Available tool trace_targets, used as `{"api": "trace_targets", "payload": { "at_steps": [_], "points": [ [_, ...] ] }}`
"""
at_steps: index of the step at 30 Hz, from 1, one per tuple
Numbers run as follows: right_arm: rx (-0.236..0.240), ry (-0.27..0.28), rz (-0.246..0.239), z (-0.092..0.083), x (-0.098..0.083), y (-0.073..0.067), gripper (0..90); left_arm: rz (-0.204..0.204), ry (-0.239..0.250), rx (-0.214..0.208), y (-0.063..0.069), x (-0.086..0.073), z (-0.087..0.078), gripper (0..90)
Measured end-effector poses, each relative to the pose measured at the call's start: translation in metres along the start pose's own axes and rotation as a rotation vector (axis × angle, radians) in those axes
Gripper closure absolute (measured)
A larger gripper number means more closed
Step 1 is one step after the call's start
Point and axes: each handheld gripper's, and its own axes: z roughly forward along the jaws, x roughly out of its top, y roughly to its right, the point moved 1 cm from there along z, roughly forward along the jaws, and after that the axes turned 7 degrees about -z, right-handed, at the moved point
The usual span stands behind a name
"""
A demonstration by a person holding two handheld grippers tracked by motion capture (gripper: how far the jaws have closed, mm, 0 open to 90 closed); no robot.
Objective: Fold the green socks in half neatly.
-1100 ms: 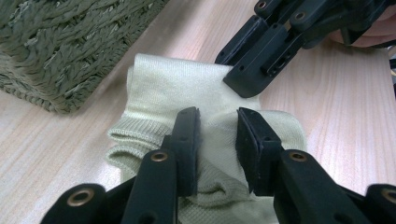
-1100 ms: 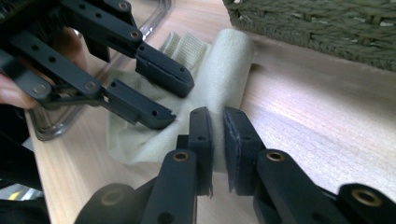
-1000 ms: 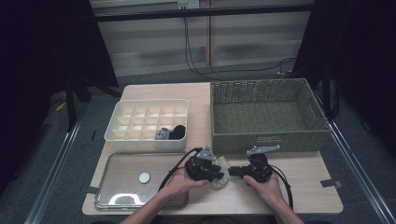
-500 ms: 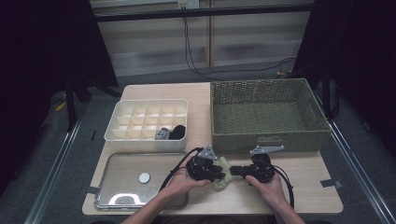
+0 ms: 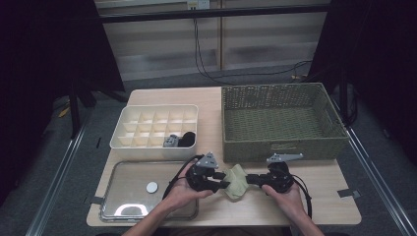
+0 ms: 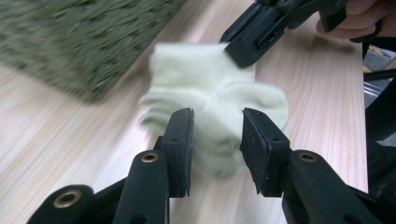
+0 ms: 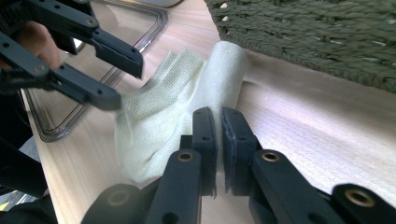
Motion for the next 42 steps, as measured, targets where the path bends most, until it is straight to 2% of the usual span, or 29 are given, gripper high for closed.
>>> {"api": "trace_targets", "payload": {
  "at_steps": [5, 8, 9, 10, 12, 13, 14, 18, 26, 28, 34, 35, 36, 37, 38, 40, 42],
  "points": [
    [-0.005, 0.005, -0.003, -0.003, 0.000, 0.001, 85.0, -0.037, -0.019, 0.013, -0.007, -0.013, -0.005, 57.6],
    [-0.009, 0.008, -0.001, -0.003, 0.001, 0.001, 84.9, -0.058, -0.008, 0.001, -0.009, -0.013, -0.003, 55.4],
    [-0.008, 0.010, -0.005, -0.003, 0.002, 0.001, 84.9, -0.052, -0.014, 0.000, -0.009, -0.012, -0.002, 55.4],
    [-0.007, 0.013, -0.014, -0.003, 0.002, 0.000, 84.9, -0.060, 0.006, -0.009, -0.009, -0.011, 0.000, 55.4],
    [-0.007, 0.013, -0.024, -0.003, 0.003, -0.001, 84.8, -0.080, 0.000, -0.028, -0.011, -0.009, 0.005, 56.3],
    [-0.005, 0.014, -0.024, -0.003, 0.003, -0.002, 84.8, -0.087, 0.011, -0.040, -0.011, -0.009, 0.008, 57.8],
    [-0.005, 0.014, -0.026, -0.003, 0.004, -0.002, 84.7, -0.078, 0.010, -0.053, -0.008, -0.008, 0.011, 61.0],
    [-0.002, 0.023, -0.029, -0.002, 0.006, -0.003, 84.4, -0.075, 0.008, -0.064, -0.005, -0.007, 0.015, 63.6],
    [0.031, 0.044, -0.047, 0.003, 0.013, -0.014, 82.3, -0.066, -0.012, -0.048, -0.001, -0.006, 0.023, 64.9],
    [0.051, 0.035, -0.059, 0.008, 0.014, -0.021, 81.5, -0.065, -0.021, -0.039, 0.000, -0.006, 0.025, 65.0],
    [0.063, 0.013, -0.068, 0.013, 0.011, -0.024, 82.2, -0.062, -0.030, -0.034, 0.001, -0.007, 0.027, 67.0],
    [0.066, 0.002, -0.069, 0.015, 0.008, -0.025, 82.4, -0.067, -0.037, -0.017, 0.002, -0.008, 0.027, 68.6],
    [0.066, 0.002, -0.069, 0.015, 0.008, -0.025, 82.4, -0.067, -0.037, -0.017, 0.002, -0.008, 0.027, 70.3],
    [0.067, -0.007, -0.067, 0.015, 0.006, -0.026, 82.6, -0.062, -0.040, -0.034, 0.001, -0.008, 0.028, 70.3],
    [0.067, -0.015, -0.070, 0.016, 0.005, -0.026, 82.8, -0.051, -0.044, -0.030, 0.001, -0.008, 0.028, 72.7],
    [0.060, -0.033, -0.095, 0.020, 0.001, -0.029, 83.1, -0.058, -0.058, -0.028, -0.001, -0.008, 0.027, 75.0],
    [0.058, -0.040, -0.085, 0.020, 0.000, -0.028, 83.5, -0.066, -0.047, -0.033, -0.001, -0.009, 0.027, 75.6]
  ]
}}
